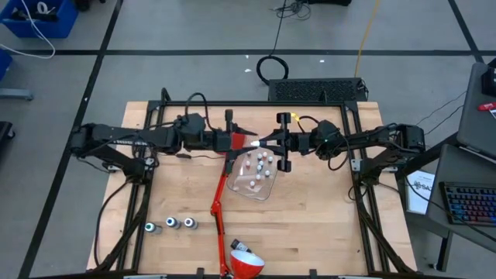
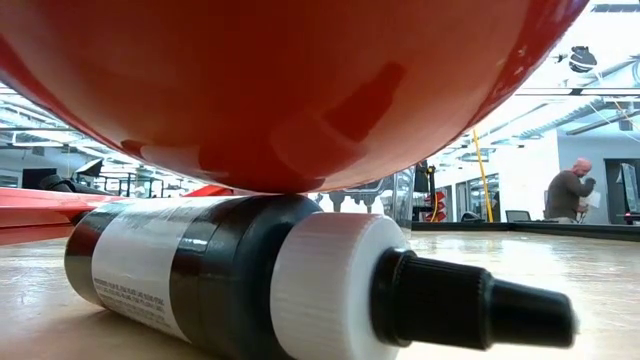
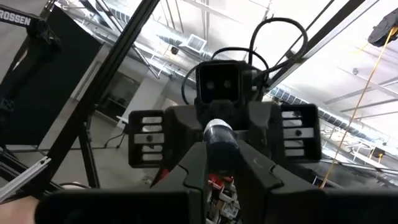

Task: Pick & Place food coloring
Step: Put the small purple food coloring bottle into the transparent bin

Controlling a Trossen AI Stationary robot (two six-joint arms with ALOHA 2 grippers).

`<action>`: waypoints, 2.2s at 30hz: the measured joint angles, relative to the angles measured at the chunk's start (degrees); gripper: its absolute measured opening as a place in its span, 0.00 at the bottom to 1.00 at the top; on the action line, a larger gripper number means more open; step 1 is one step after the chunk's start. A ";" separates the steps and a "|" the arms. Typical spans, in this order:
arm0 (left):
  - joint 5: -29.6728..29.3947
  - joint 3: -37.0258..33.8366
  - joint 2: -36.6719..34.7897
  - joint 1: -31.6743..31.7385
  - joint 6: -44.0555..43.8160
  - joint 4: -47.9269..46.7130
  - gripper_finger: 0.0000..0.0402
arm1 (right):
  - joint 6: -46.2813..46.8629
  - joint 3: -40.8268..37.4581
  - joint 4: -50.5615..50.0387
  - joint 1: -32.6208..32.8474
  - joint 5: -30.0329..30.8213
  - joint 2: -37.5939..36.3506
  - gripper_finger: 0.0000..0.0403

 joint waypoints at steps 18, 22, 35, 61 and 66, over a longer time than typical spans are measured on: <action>-9.39 6.30 1.02 -2.95 3.89 -12.22 0.44 | -0.76 0.02 -0.90 0.02 1.11 0.00 0.10; -12.48 6.30 1.17 -4.33 5.27 -14.08 0.44 | -0.33 0.02 -0.90 0.02 1.10 0.00 0.10; -13.13 6.30 1.13 -5.66 6.76 -13.92 0.44 | 0.25 0.02 -0.66 0.04 0.96 0.00 0.10; -10.85 11.26 1.10 -4.73 3.21 -20.24 0.44 | 0.24 0.00 -0.93 0.04 1.09 0.00 0.10; -10.73 11.26 1.13 -3.91 2.75 -20.24 0.44 | 0.24 0.02 -0.92 0.04 1.09 0.00 0.10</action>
